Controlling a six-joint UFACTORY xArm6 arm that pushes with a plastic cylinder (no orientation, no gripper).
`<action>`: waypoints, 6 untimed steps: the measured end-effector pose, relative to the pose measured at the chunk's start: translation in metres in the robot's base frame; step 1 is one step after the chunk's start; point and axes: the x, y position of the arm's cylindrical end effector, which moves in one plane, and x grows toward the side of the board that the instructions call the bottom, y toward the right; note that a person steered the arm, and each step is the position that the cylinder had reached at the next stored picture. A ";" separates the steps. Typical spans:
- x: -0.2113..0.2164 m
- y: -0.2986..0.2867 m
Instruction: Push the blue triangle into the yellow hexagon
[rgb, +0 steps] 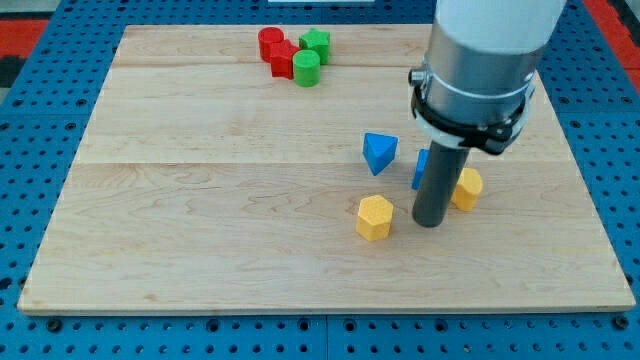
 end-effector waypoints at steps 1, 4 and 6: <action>-0.020 -0.073; 0.075 0.120; -0.036 0.101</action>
